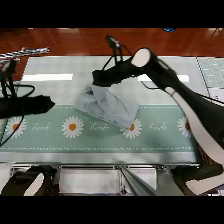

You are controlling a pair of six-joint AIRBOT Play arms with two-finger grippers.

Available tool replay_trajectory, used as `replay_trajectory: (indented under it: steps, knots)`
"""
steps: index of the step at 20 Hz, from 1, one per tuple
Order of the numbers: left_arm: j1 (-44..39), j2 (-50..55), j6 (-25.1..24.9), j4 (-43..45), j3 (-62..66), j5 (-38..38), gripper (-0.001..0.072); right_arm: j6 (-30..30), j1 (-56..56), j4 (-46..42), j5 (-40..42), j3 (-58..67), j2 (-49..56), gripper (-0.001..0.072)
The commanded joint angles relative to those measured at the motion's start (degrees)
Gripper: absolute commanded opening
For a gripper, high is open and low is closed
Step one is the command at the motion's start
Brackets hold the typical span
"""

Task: Fold the shirts.

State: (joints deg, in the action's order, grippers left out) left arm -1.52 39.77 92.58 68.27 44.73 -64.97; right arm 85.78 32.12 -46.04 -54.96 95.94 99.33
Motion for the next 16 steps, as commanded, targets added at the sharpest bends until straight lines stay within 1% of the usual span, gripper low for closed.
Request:
replay_trajectory:
  steps: [1,2,3,5,6,8,10,11,12,13,15,16]
  knots:
    - [0.42,-3.48,0.31,-2.14,-8.83,2.58,0.0019,1.11,3.43,2.71,1.11,6.29,9.11,0.0023]
    - [0.42,-3.34,0.31,-2.32,-9.66,3.41,0.0019,1.07,3.87,3.85,1.97,6.69,10.67,0.0027]
    - [0.42,-3.28,0.31,-2.56,-10.32,4.37,0.0019,1.07,4.15,4.28,3.67,6.69,11.80,0.0106]
    - [0.42,-3.23,0.31,-3.13,-11.39,6.14,0.0019,0.52,4.48,7.50,4.26,6.69,13.22,0.0396]
    - [0.42,-3.10,0.33,-3.50,-11.80,6.99,0.0019,-1.31,4.44,9.66,2.67,6.69,13.42,0.0416]
    - [0.59,-2.43,0.28,-3.56,-11.76,9.92,0.0020,-1.42,1.92,10.36,-3.37,6.73,12.15,0.0413]
    - [2.43,-2.10,0.37,-3.89,-10.88,12.39,0.0019,-1.11,-4.44,9.97,-13.44,6.73,8.33,0.0407]
    - [3.72,-2.12,0.76,-3.91,-10.19,12.37,0.0019,0.33,-8.63,8.11,-18.51,6.71,5.18,0.0406]
    - [4.85,-2.21,0.74,-4.09,-9.68,11.91,0.0019,1.55,-12.50,4.46,-22.34,6.71,1.51,0.0407]
    - [5.75,-2.27,0.74,-4.35,-9.55,11.37,0.0020,2.97,-16.13,-1.29,-24.92,6.71,-2.69,0.0407]
    - [6.25,-2.27,0.72,-4.44,-9.57,9.18,0.0019,5.40,-22.08,-18.88,-28.92,5.64,-12.55,0.0407]
    - [6.08,-2.27,0.72,-4.76,-9.57,8.07,0.0020,6.71,-24.06,-26.86,-29.18,3.34,-17.14,0.0407]
